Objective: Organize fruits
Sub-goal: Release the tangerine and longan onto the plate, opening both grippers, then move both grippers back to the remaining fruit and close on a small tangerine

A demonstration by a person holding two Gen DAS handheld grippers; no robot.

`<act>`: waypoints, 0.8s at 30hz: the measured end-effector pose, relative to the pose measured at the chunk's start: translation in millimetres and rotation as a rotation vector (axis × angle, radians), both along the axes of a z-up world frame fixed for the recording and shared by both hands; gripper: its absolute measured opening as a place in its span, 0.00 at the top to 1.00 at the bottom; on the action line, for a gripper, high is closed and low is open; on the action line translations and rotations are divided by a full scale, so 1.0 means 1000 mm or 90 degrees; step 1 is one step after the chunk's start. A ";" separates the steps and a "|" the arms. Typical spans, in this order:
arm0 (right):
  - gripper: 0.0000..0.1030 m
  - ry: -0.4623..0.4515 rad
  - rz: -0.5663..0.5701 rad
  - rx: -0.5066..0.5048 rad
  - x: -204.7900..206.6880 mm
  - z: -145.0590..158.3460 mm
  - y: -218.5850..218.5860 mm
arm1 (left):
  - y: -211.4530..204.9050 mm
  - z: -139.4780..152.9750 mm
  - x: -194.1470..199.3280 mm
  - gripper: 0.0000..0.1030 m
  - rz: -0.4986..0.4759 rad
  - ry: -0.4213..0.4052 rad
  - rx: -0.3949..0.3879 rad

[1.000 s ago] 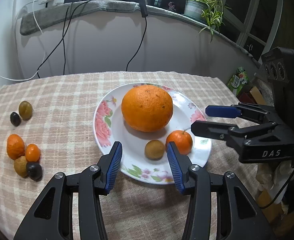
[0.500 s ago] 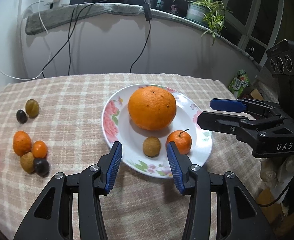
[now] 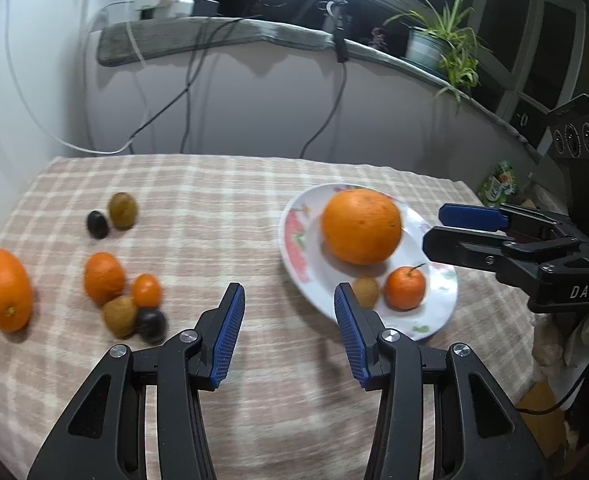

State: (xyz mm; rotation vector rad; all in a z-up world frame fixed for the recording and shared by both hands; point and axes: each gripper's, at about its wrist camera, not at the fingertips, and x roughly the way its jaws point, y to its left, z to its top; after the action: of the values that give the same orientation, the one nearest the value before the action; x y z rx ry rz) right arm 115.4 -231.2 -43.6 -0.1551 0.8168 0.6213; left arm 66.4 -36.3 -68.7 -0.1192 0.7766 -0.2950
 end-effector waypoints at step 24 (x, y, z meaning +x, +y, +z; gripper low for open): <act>0.27 0.018 0.140 -0.038 -0.013 -0.026 0.105 | 0.101 -0.019 -0.011 0.56 0.131 0.016 -0.013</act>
State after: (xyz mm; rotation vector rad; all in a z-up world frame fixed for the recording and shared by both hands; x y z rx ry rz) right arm 102.6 -126.2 -69.8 -0.2939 0.8526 0.8076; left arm 55.9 65.1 -87.9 -0.2203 0.7795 -0.1060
